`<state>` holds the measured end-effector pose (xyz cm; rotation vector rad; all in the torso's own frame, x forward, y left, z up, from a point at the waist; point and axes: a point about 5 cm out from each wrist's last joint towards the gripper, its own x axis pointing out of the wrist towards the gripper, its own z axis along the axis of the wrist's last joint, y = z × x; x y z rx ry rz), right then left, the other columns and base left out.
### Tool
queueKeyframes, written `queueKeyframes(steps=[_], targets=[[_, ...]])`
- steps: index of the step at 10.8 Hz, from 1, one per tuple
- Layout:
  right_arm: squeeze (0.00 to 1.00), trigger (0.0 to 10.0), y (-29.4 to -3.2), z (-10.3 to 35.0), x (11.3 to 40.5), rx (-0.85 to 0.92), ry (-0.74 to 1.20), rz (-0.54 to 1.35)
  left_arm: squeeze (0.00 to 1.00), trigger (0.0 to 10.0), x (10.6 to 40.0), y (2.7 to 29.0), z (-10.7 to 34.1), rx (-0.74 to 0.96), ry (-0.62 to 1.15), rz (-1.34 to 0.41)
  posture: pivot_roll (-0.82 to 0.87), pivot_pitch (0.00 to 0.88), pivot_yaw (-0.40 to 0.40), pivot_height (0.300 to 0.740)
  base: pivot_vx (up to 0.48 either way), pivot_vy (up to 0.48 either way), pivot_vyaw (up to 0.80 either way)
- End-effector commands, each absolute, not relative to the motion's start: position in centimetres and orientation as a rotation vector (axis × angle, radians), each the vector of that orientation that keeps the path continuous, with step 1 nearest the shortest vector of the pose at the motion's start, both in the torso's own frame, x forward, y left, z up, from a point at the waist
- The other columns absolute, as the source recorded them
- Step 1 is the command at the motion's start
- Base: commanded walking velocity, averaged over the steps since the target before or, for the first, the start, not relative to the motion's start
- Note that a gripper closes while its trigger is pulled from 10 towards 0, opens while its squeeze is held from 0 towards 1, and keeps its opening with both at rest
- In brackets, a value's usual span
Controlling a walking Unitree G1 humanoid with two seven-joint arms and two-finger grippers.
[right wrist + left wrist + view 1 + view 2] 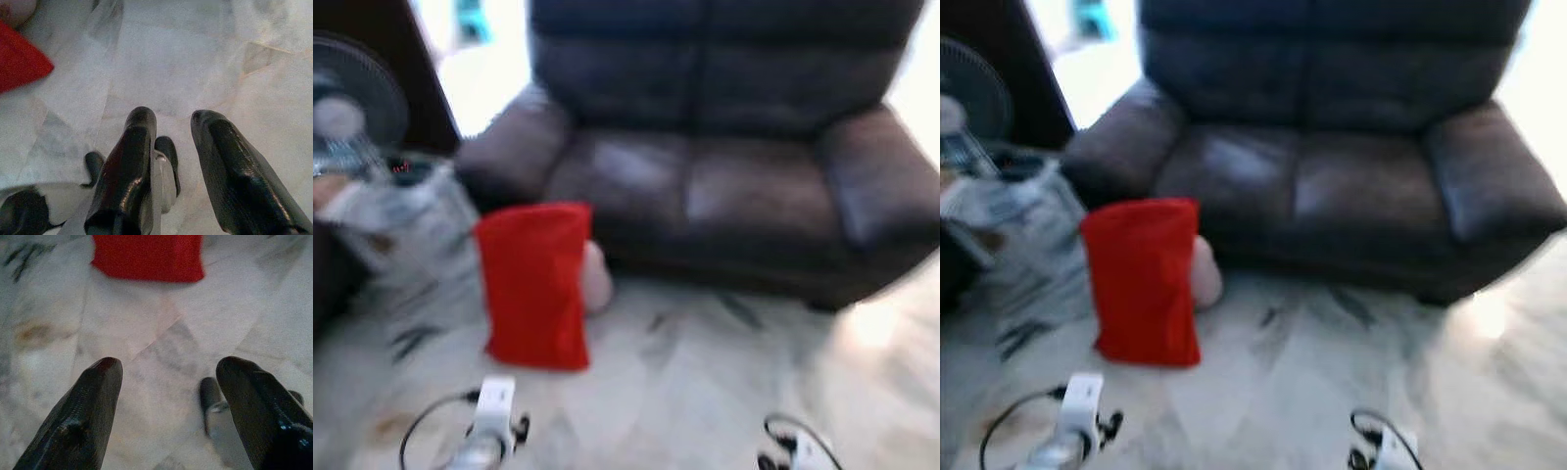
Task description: Move the pillow to the sofa from floor
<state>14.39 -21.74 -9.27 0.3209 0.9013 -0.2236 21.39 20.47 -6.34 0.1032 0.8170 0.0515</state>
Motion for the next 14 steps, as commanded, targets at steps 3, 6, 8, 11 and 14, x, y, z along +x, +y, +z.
queueKeyframes(steps=[3, 6, 8, 11, 14], targets=[[0.00, 10.0, -17.8, -7.8, 19.7, 0.322, 0.864, -0.181, 0.00, 10.0, 20.9, 20.6, -6.6, 0.114, 0.846, 0.040, 0.01, 0.050, -0.002, 0.740, 0.000, 0.000, 0.00], [0.00, 10.0, -17.0, -8.2, 19.1, 0.323, 0.887, -0.174, 0.00, 10.0, 21.3, 20.7, -6.4, 0.127, 0.833, 0.044, 0.01, 0.048, -0.002, 0.740, 0.270, 0.000, 0.44], [0.00, 10.0, -18.2, -8.5, 18.1, 0.321, 0.900, -0.198, 0.00, 10.0, 21.4, 20.7, -6.3, 0.128, 0.831, 0.042, 0.01, 0.047, -0.004, 0.740, 0.272, 0.000, 0.00], [0.00, 10.0, -19.1, -9.0, 16.8, 0.266, 0.931, -0.196, 0.00, 10.0, 21.5, 20.6, -6.3, 0.126, 0.830, 0.043, 0.02, 0.045, -0.007, 0.740, 0.261, 0.000, 0.17], [0.00, 10.0, -18.5, -8.9, 17.2, 0.294, 0.919, -0.204, 0.00, 10.0, 21.5, 20.5, -6.3, 0.124, 0.829, 0.044, 0.02, 0.041, -0.011, 0.740, 0.245, 0.000, 0.27]])
